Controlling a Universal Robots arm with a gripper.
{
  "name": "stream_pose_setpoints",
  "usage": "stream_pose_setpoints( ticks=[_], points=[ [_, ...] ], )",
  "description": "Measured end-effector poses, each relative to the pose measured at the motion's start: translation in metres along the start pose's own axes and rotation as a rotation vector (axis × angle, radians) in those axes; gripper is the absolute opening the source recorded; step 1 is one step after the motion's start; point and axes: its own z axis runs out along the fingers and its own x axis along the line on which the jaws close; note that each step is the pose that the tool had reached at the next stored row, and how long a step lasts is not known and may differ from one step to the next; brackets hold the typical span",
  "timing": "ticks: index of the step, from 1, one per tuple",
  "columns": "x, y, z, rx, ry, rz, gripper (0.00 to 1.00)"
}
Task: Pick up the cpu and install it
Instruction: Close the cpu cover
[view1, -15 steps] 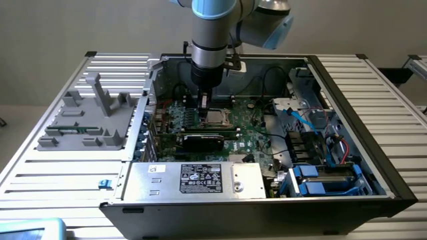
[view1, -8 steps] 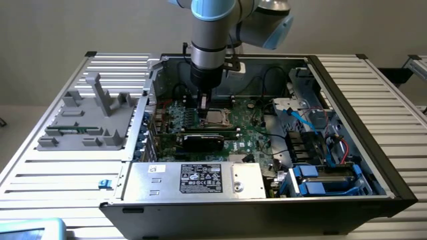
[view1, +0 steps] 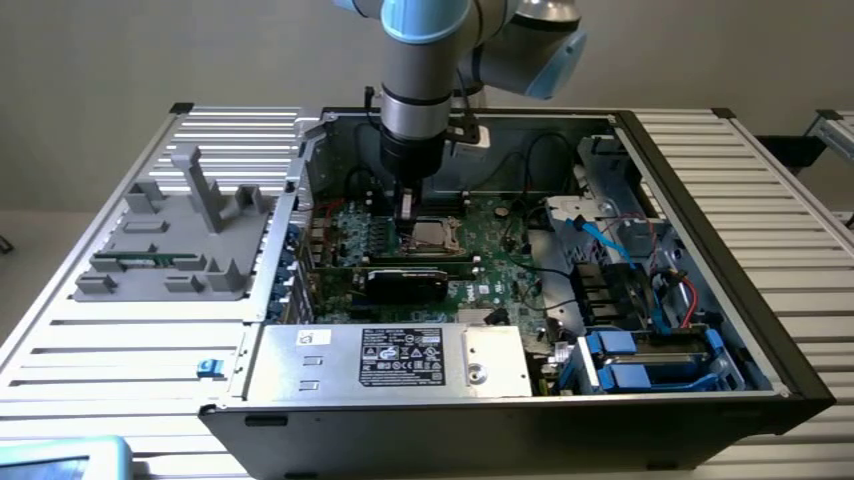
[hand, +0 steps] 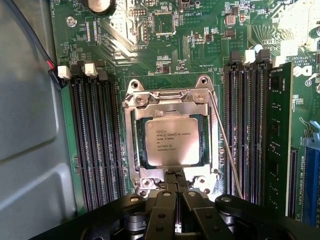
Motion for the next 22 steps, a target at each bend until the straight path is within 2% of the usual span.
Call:
stream_pose_setpoints(
  ticks=[10, 16, 18, 22],
  points=[
    [-0.001, -0.0018, 0.0006, 0.0000, 0.0000, 0.000, 0.11],
    [-0.002, -0.0090, 0.0005, 0.0001, 0.0001, 0.000, 0.11],
    [-0.002, -0.0132, -0.0030, -0.0005, 0.0006, 0.000, 0.11],
    [-0.003, -0.0208, -0.0198, -0.0009, 0.0006, 0.000, 0.11]
  ],
)
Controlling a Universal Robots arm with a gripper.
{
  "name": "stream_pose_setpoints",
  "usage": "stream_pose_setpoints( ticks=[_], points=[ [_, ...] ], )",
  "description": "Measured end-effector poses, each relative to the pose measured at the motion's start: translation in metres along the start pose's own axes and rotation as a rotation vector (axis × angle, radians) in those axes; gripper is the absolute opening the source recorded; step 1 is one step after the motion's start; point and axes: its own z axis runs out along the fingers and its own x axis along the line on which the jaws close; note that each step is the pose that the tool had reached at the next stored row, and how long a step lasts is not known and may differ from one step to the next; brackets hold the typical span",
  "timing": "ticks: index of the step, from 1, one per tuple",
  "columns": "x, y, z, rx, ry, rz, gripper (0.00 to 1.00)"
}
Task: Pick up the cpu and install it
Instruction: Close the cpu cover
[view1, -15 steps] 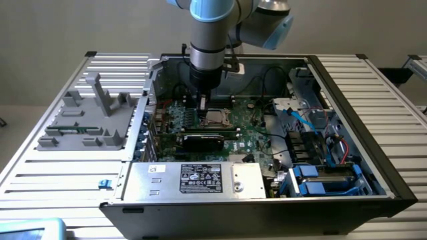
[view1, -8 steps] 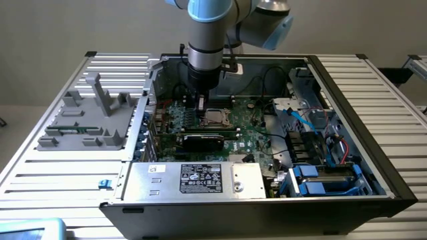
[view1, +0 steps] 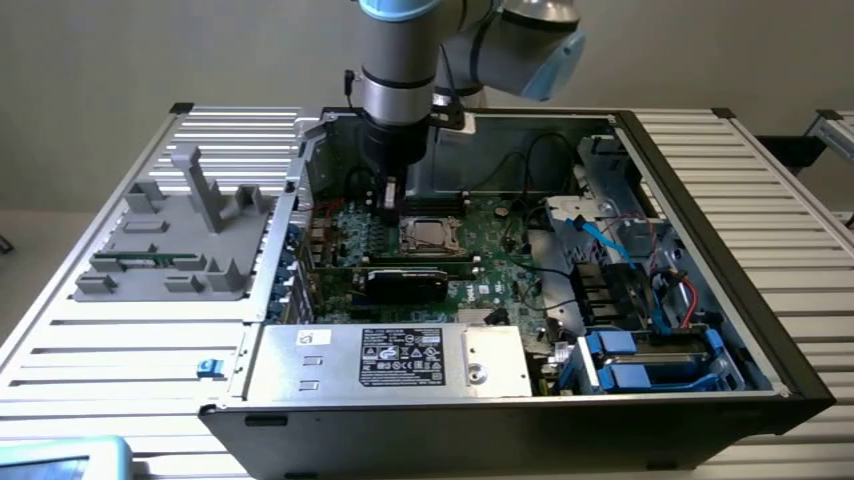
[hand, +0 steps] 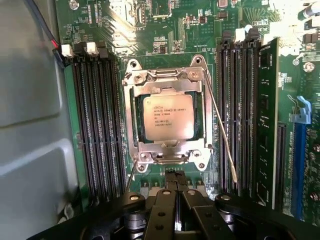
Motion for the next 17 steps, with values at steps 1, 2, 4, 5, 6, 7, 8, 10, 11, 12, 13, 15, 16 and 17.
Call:
stream_pose_setpoints(
  ticks=[1, 2, 4, 5, 6, 7, 8, 10, 11, 12, 13, 15, 16, 17],
  points=[
    [0.000, -0.0018, -0.0044, -0.0001, 0.0001, 0.000, 0.11],
    [0.000, -0.0035, -0.0087, -0.0001, 0.0001, 0.000, 0.11],
    [0.000, -0.0069, -0.0180, -0.0001, 0.0001, 0.000, 0.11],
    [0.000, -0.0084, -0.0223, -0.0003, 0.0002, 0.000, 0.11],
    [0.000, -0.0097, -0.0266, -0.0003, 0.0000, 0.000, 0.11],
    [0.000, -0.0111, -0.0308, -0.0006, 0.0003, 0.000, 0.11],
    [0.000, -0.0122, -0.0351, -0.0005, 0.0001, 0.000, 0.11],
    [0.000, -0.0141, -0.0438, -0.0007, 0.0001, 0.000, 0.11],
    [0.000, -0.0150, -0.0482, -0.0010, 0.0003, 0.000, 0.11],
    [0.000, -0.0159, -0.0529, -0.0010, 0.0001, 0.000, 0.11],
    [0.001, -0.0167, -0.0575, -0.0012, 0.0002, 0.000, 0.11],
    [0.001, -0.0185, -0.0664, -0.0013, 0.0003, 0.000, 0.11],
    [0.001, -0.0194, -0.0707, -0.0013, 0.0001, 0.000, 0.11],
    [0.001, -0.0202, -0.0746, -0.0016, 0.0002, 0.000, 0.11]
  ],
)
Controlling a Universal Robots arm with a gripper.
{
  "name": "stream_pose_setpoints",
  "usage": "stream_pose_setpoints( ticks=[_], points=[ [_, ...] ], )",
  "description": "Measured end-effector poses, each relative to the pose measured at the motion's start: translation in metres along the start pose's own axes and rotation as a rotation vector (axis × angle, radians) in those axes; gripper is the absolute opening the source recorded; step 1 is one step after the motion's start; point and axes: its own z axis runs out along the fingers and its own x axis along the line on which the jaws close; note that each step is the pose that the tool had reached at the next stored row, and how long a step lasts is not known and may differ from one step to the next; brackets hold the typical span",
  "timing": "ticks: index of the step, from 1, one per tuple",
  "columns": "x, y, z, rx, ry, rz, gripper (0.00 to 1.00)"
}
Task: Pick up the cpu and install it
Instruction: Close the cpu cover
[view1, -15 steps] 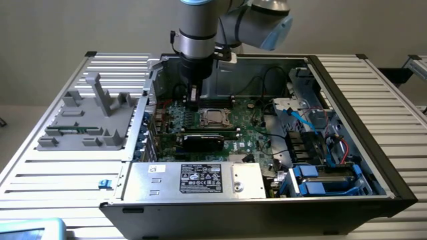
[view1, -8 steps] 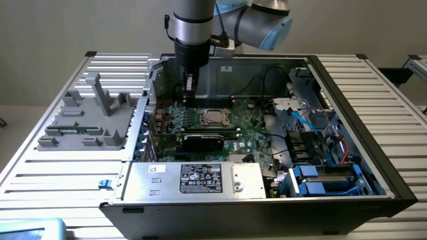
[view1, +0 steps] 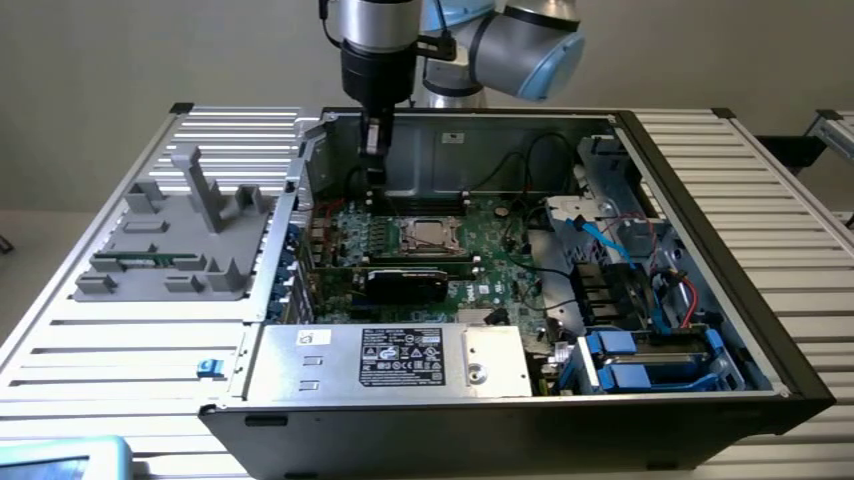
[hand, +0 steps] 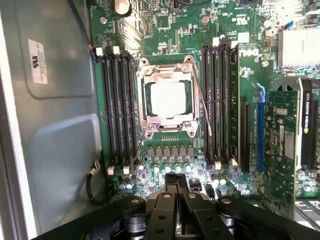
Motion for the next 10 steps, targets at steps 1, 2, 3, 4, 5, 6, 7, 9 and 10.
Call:
stream_pose_setpoints(
  ticks=[1, 2, 3, 4, 5, 6, 7, 9, 10],
  points=[
    [0.0003, -0.0009, -0.0033, -0.0006, 0.0001, 0.000, 0.11],
    [0.0010, -0.0018, -0.0060, -0.0014, 0.0001, 0.000, 0.11],
    [0.0024, -0.0028, -0.0078, -0.0032, 0.0002, 0.000, 0.11],
    [0.0045, -0.0037, -0.0086, -0.0062, 0.0007, 0.000, 0.11],
    [0.0065, -0.0050, -0.0091, -0.0095, 0.0008, 0.000, 0.11],
    [0.0078, -0.0063, -0.0096, -0.0128, 0.0009, 0.000, 0.11],
    [0.0084, -0.0077, -0.0099, -0.0158, 0.0010, -0.001, 0.11],
    [0.0085, -0.0088, -0.0099, -0.0174, 0.0014, -0.001, 0.11],
    [0.0085, -0.0088, -0.0099, -0.0174, 0.0014, -0.001, 0.11]
  ],
)
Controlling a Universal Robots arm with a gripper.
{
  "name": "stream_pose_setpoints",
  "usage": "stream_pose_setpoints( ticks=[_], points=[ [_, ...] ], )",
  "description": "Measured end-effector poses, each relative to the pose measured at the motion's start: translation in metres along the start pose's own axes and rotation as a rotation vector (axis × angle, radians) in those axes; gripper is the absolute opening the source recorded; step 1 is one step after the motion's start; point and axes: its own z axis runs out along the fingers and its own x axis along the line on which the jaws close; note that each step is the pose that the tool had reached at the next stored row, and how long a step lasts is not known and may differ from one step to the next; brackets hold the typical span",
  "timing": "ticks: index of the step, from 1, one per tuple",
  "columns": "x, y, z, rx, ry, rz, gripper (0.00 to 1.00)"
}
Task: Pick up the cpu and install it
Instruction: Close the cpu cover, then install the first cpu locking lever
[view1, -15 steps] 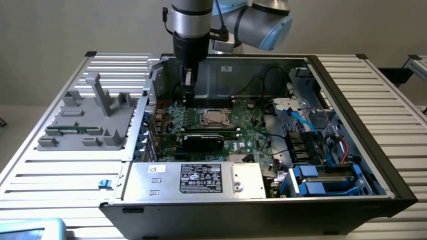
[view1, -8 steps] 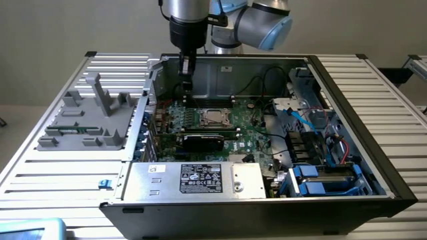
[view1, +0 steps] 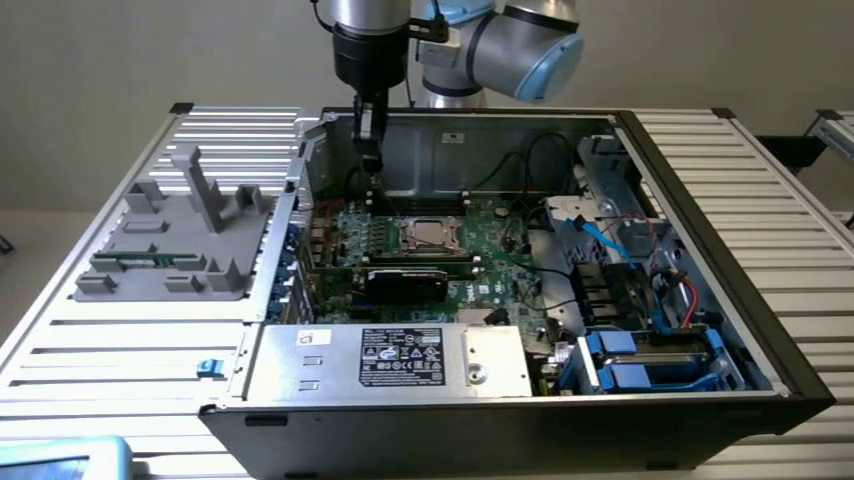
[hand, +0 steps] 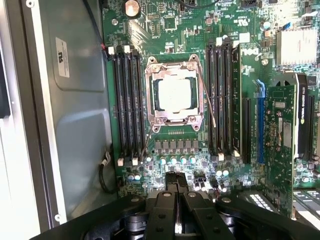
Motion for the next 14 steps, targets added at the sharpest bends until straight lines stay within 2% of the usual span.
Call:
stream_pose_setpoints(
  ticks=[14],
  points=[
    [0.0000, 0.0000, 0.0000, 0.0003, 0.0000, 0.000, 0.11]
  ],
)
